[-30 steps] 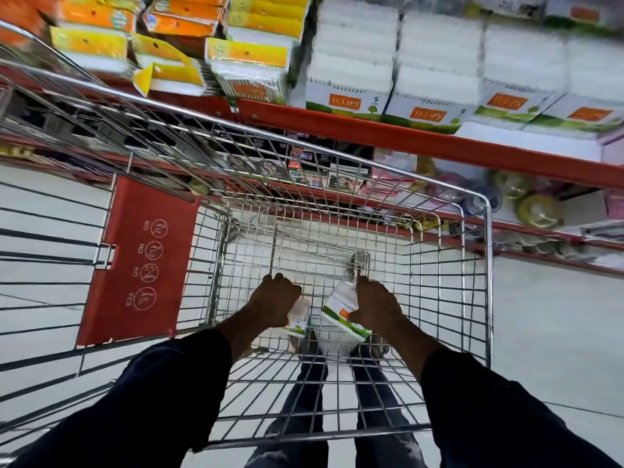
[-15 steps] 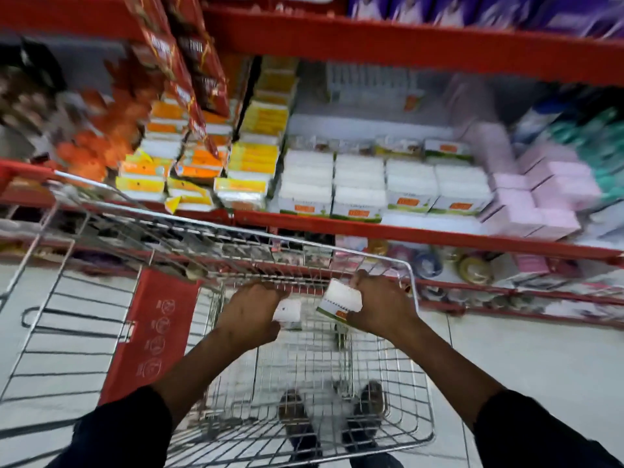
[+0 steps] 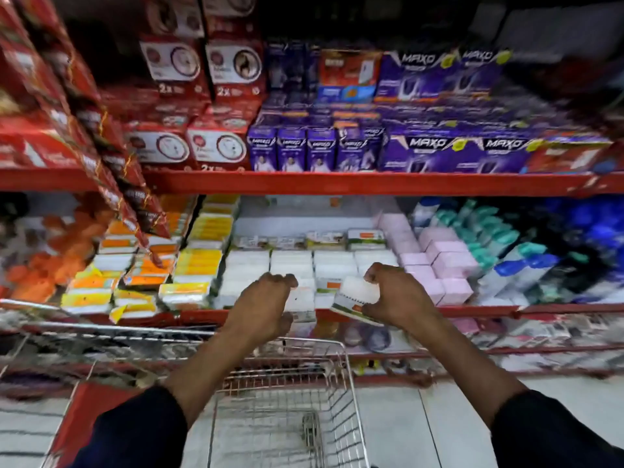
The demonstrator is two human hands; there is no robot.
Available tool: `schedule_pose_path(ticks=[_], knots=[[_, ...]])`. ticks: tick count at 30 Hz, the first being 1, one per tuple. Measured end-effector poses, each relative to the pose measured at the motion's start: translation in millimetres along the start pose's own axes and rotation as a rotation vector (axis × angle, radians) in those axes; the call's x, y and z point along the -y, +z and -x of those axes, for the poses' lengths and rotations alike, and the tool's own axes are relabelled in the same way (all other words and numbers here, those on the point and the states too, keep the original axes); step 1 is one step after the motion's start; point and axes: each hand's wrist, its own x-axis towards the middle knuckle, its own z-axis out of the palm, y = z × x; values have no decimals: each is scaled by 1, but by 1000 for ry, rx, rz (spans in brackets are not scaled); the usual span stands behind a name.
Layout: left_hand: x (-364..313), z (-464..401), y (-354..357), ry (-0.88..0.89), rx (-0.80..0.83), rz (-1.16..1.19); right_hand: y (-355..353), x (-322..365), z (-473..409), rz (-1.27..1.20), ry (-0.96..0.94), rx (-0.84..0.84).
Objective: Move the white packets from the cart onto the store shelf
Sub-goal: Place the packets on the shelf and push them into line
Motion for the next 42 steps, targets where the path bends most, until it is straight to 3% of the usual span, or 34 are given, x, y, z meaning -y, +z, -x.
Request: schedule_pose_path(ticks=[16, 42], knots=[[-93, -106, 25, -121, -23, 64, 18, -117, -53, -83, -41, 71], [-97, -137, 78, -182, 48, 114, 64, -129, -73, -8, -56, 72]])
